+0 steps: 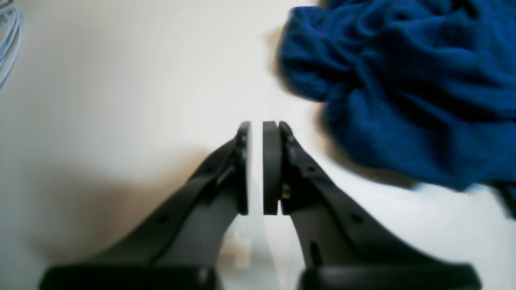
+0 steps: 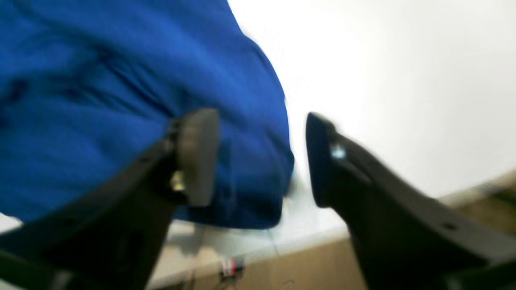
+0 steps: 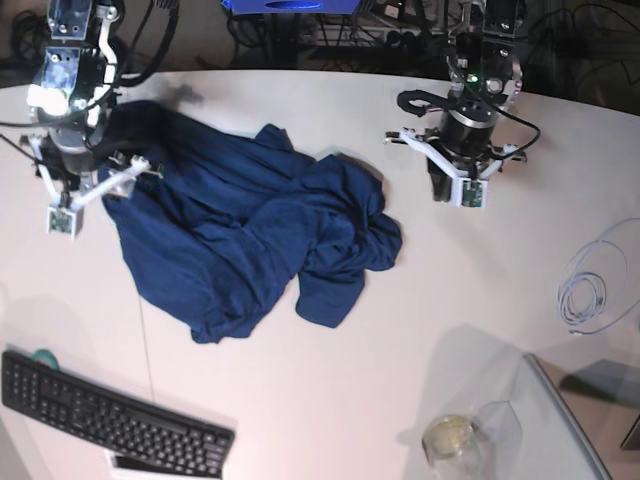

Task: Layout the t-shirt on the table in an organized manner, then fold the t-shirt properly
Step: 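Drag the grasped fabric away from the shirt pile with the right gripper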

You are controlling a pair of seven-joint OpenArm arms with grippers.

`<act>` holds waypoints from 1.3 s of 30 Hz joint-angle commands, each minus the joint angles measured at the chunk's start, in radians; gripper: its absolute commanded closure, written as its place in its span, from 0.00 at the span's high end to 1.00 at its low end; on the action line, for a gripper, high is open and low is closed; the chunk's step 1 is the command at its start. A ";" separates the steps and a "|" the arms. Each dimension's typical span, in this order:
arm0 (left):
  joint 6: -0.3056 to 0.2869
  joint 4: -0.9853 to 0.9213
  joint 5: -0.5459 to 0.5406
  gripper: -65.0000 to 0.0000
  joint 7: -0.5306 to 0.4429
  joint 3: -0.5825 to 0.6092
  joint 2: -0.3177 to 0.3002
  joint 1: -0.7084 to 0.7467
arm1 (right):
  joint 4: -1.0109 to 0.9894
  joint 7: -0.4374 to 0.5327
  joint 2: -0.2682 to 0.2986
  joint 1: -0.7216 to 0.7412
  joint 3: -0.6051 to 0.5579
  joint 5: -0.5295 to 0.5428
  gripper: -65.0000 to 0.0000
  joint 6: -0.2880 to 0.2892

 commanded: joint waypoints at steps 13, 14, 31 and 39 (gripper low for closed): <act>-0.098 0.015 -0.319 0.41 -0.009 -0.401 -0.018 0.135 | -0.521 0.024 0.107 0.533 -0.437 0.006 0.60 0.004; -0.110 0.015 -0.362 0.41 -0.009 -0.423 -0.018 0.147 | -0.576 0.041 0.105 0.561 -0.452 0.006 0.60 0.004; -0.111 0.015 -0.419 0.38 -0.009 -0.453 -0.011 0.159 | -0.803 0.165 0.107 0.614 -0.469 0.006 0.06 0.004; -0.111 0.014 -0.418 0.38 -0.009 -0.453 -0.012 0.159 | -0.352 0.081 0.107 0.387 -0.352 0.006 0.00 0.004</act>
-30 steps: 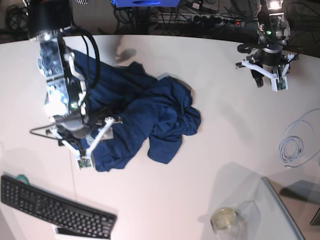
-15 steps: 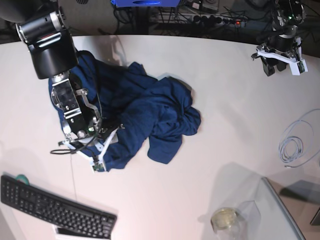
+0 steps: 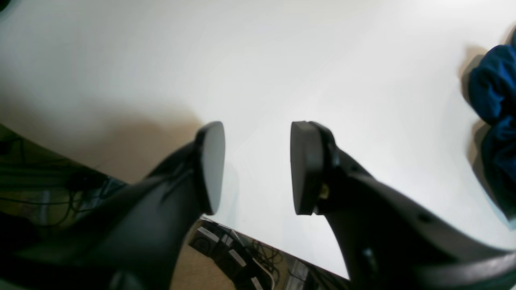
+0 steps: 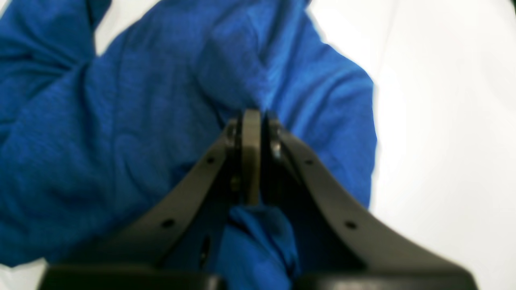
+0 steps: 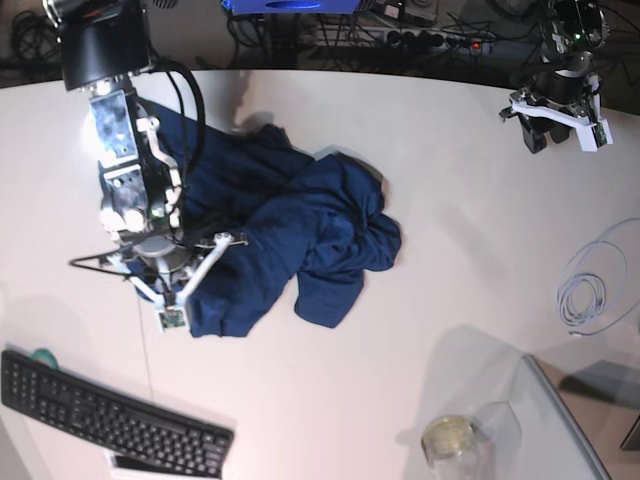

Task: Layout the t-shirt on the table in an organized manner, then fold the t-shirt properly
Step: 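Drag the grasped fabric away from the shirt pile with the right gripper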

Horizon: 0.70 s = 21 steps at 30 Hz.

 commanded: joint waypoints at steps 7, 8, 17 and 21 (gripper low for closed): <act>-0.004 0.015 -0.004 0.38 -0.022 -0.004 -0.009 0.004 | 0.176 0.018 0.013 -0.046 0.177 -0.011 0.00 -0.008; -0.004 0.015 -0.004 0.38 -0.022 0.004 -0.009 0.004 | 0.174 0.018 0.013 -0.043 0.215 -0.011 0.00 -0.008; -0.004 0.024 0.198 0.38 -0.025 0.234 -0.023 -0.010 | 0.055 0.021 0.065 0.026 0.310 -0.011 0.00 -0.008; -0.004 0.026 0.329 0.38 -0.025 0.324 0.002 -0.024 | -0.050 0.027 0.082 0.086 0.310 -0.012 0.00 -0.009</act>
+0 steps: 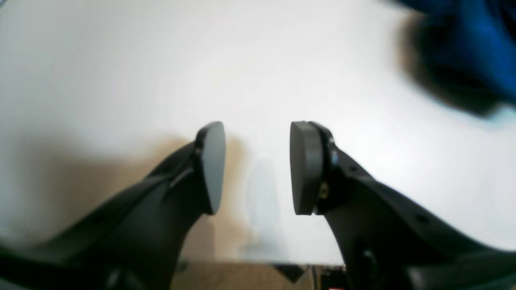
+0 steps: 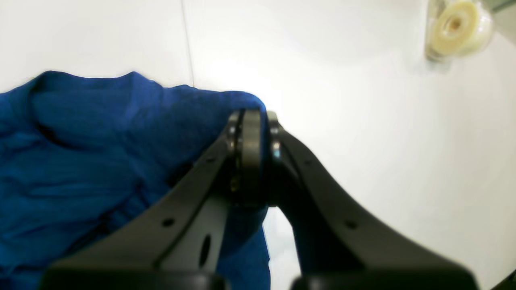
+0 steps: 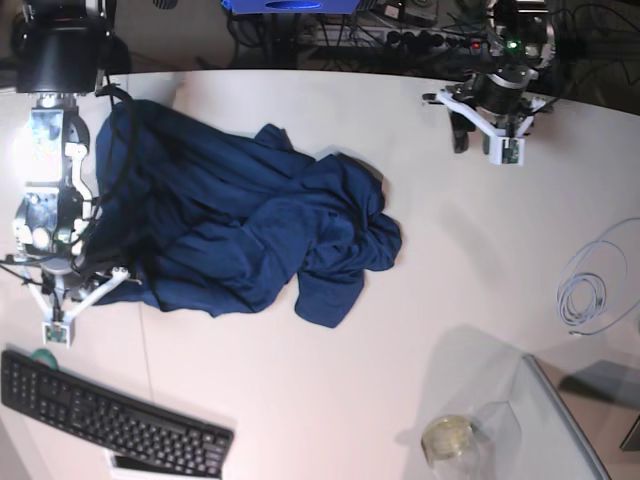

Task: Layout the t-shirt on the table in an organized manner, then fold the t-shirt properly
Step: 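Drag the grasped fabric away from the shirt pile with the right gripper, then regrasp the shirt fabric with the right gripper and pull it outward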

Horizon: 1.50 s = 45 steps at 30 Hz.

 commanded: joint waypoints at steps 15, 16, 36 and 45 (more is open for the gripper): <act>0.005 0.019 0.026 0.38 -0.022 0.006 0.007 0.018 | -0.491 0.198 0.032 0.284 0.126 -0.004 0.29 -0.013; 0.005 0.019 0.024 0.38 -0.020 0.006 0.007 0.018 | -0.486 0.178 0.034 0.282 0.127 -0.004 0.37 -0.013; 0.005 0.068 0.024 0.08 -0.020 0.047 0.022 0.004 | 0.123 0.049 -0.057 -0.140 -0.014 0.002 0.56 0.101; 0.005 0.104 0.030 0.00 -0.017 0.077 0.019 -0.084 | 0.229 0.046 -0.080 -0.164 -0.275 0.002 0.56 0.098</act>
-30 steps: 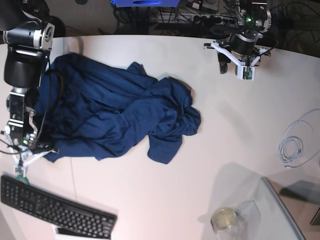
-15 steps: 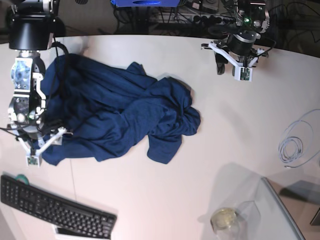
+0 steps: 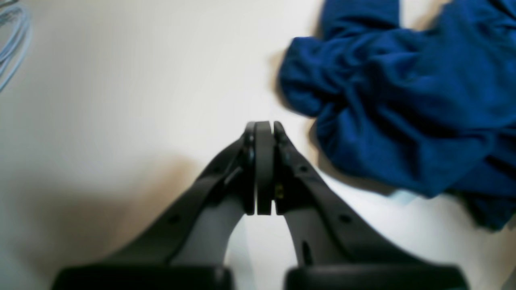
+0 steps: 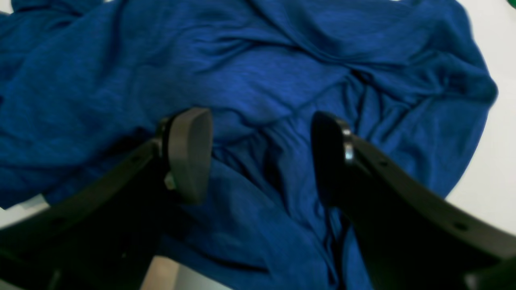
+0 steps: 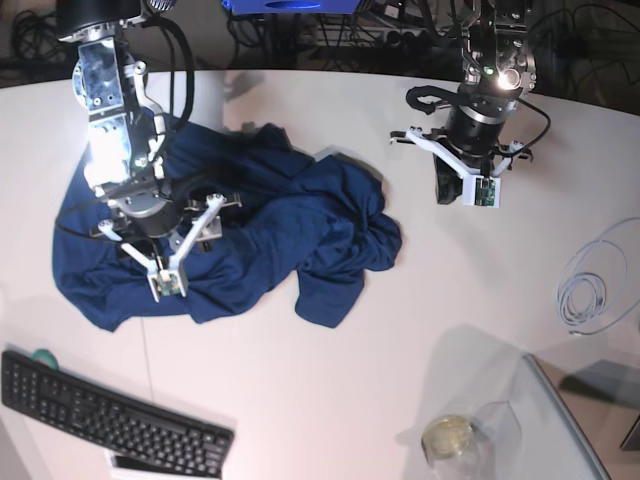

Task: Layout the t-shirt on the table in an organized manner, then fold the t-shirt properly
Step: 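Regrasp the shirt fabric with the right gripper and pull it outward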

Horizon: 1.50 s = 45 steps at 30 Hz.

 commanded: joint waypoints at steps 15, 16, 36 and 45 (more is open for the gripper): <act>-0.002 -0.077 -0.012 0.00 -0.023 -0.452 -0.002 0.056 | -0.546 -0.076 -0.196 0.431 -0.105 0.002 0.56 -0.014; -0.002 -0.086 -0.012 0.00 -0.023 -0.468 -0.002 0.059 | -0.571 -0.057 -0.196 0.432 -0.129 0.002 0.56 -0.025; -0.002 -0.126 -0.012 0.00 -0.023 -0.478 -0.001 0.057 | -0.393 -0.131 -0.182 0.380 -0.177 0.183 0.00 -0.074; -0.008 -0.133 -0.012 0.00 -0.023 -0.465 0.001 0.054 | 0.133 -0.263 -0.103 0.260 -0.098 0.184 0.00 -0.074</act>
